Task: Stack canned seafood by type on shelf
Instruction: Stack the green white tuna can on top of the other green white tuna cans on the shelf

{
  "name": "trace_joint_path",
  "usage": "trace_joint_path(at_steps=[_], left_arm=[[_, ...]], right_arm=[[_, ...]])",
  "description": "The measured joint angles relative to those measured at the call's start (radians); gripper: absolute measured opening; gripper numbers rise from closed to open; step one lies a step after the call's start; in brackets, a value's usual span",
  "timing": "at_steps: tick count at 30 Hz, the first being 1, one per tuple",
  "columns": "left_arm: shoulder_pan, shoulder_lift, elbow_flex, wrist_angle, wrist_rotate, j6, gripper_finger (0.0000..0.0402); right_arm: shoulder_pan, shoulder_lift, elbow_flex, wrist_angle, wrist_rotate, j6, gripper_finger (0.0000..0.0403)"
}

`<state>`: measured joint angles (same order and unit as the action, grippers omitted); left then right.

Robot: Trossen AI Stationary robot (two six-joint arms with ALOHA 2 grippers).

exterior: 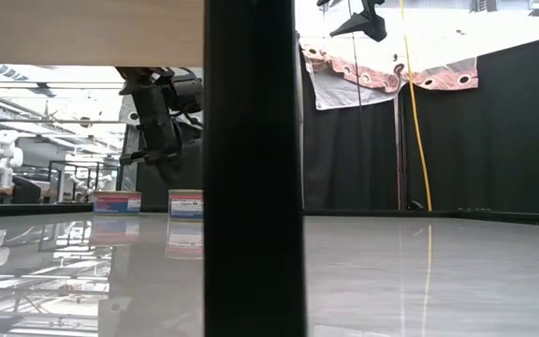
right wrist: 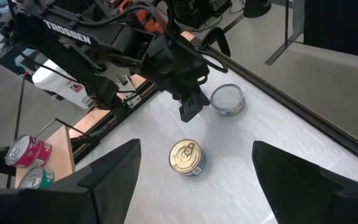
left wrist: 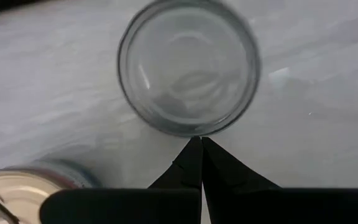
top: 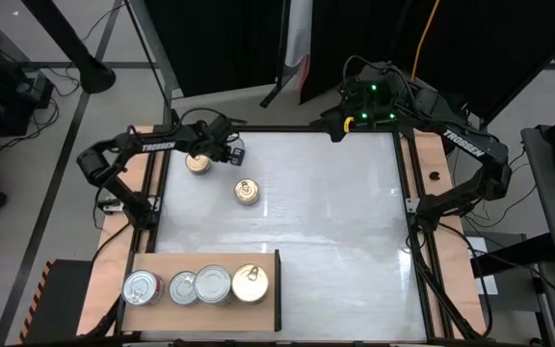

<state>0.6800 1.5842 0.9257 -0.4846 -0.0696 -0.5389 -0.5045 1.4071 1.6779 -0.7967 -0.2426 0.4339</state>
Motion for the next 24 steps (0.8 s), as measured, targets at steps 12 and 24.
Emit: trace_joint_path(at_steps=[12,24], left_arm=[[-0.004,0.017,0.000,-0.006,0.013,0.001,0.0001],[-0.019,0.013,0.000,0.005,-0.045,-0.032,0.0001]], right_arm=[[0.000,0.000,0.000,0.000,0.000,0.000,0.0299],[0.000,0.000,0.000,0.009,0.001,-0.001,0.0299]])
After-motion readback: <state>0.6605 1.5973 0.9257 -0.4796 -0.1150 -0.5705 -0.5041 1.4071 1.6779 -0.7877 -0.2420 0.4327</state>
